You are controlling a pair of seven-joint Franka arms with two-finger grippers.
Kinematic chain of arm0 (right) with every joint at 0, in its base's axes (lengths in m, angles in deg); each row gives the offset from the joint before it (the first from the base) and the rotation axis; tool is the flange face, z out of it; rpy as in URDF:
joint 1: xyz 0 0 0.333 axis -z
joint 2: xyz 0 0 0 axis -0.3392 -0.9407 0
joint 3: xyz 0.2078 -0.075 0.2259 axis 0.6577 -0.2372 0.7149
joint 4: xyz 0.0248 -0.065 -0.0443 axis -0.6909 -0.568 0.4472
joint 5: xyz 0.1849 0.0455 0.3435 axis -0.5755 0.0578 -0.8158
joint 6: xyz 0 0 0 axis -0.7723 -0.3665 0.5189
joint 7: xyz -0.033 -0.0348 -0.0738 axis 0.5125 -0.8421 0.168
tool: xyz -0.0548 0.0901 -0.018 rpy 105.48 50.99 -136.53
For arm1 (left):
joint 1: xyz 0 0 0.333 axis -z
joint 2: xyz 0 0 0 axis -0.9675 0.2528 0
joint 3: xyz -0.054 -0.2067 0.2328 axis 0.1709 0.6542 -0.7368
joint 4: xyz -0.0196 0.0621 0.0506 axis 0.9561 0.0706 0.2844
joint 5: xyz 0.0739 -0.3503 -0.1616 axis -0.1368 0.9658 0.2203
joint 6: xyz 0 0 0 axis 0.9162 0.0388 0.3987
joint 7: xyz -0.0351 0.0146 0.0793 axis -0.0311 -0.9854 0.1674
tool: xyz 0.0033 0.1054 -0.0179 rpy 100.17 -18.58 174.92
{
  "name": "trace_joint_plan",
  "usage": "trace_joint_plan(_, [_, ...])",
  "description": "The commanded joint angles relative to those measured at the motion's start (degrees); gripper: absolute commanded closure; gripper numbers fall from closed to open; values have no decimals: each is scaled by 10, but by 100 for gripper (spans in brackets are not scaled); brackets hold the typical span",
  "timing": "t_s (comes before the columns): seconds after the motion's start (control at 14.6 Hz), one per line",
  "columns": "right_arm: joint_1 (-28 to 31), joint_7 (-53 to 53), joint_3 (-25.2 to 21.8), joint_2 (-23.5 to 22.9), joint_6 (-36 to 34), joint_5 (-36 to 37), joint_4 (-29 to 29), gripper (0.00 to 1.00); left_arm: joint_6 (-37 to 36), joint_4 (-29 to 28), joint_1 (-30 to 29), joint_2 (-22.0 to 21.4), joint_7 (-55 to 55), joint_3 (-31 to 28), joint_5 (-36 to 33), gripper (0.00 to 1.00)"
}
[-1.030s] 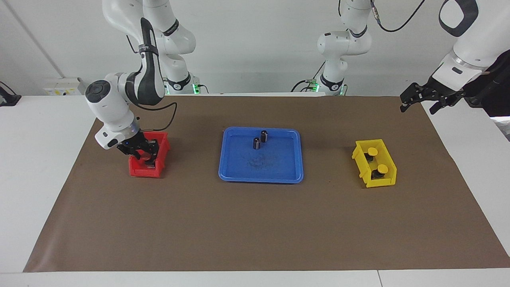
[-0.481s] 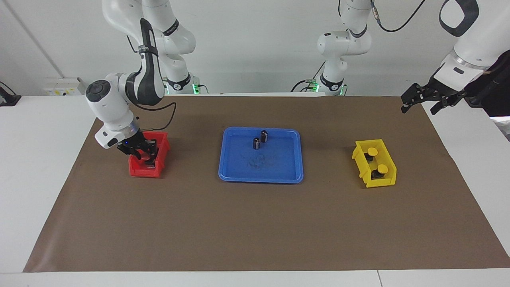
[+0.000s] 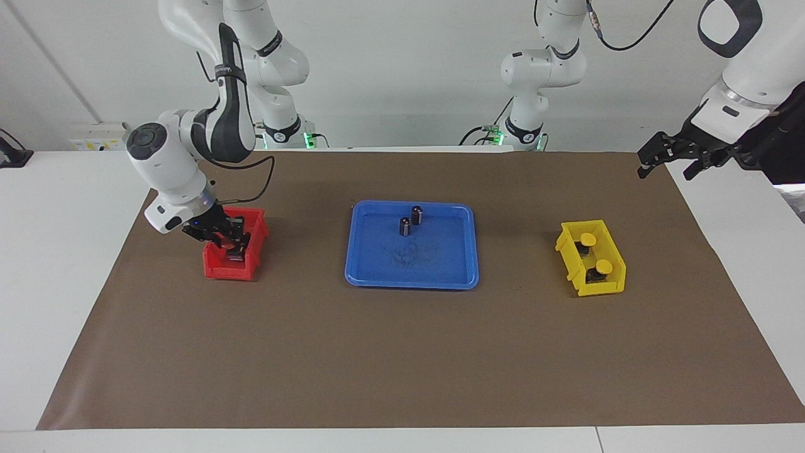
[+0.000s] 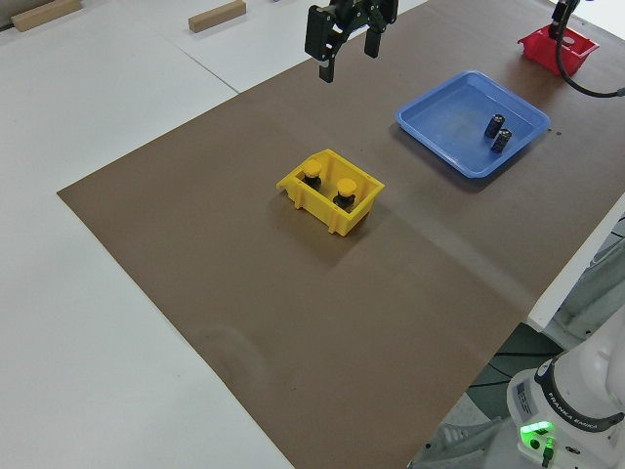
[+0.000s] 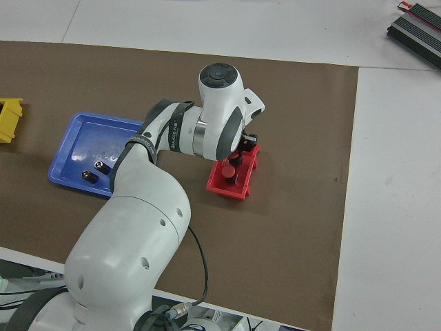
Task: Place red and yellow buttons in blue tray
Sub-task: 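Carry the red button to the blue tray while the left gripper reaches the yellow holder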
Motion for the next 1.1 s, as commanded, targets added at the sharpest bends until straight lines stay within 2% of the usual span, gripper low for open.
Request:
trace_joint_plan(0.0, [1,8,5,-39,-113,1,140,88,10,-14,-4,-13,10,5,-11,0])
trace_joint_plan(0.21, [-62,-80,6,-82,-171,-5,250,88,11,-16,-5,-13,21,5,-11,0])
trace_joint_plan(0.34, [-135,-198,6,-101,-162,-5,285,88,14,-16,-4,-13,23,5,-11,0])
trace_joint_plan(0.48, [-204,-334,7,-112,-101,-8,278,88,15,-17,-4,-13,23,5,-11,0])
trace_joint_plan(0.62, [-265,-420,7,-145,-73,-4,285,88,32,-35,-4,-18,23,5,-11,0])
trace_joint_plan(0.82, [-327,-498,7,-191,-18,2,284,87,158,-164,-3,-72,23,7,-11,0])
trace_joint_plan(0.89, [-338,-504,7,-202,-10,6,280,87,183,-186,0,-72,24,6,-11,1])
trace_joint_plan(1.03, [-360,-527,7,-217,6,10,273,87,201,-195,5,-53,34,7,-11,7])
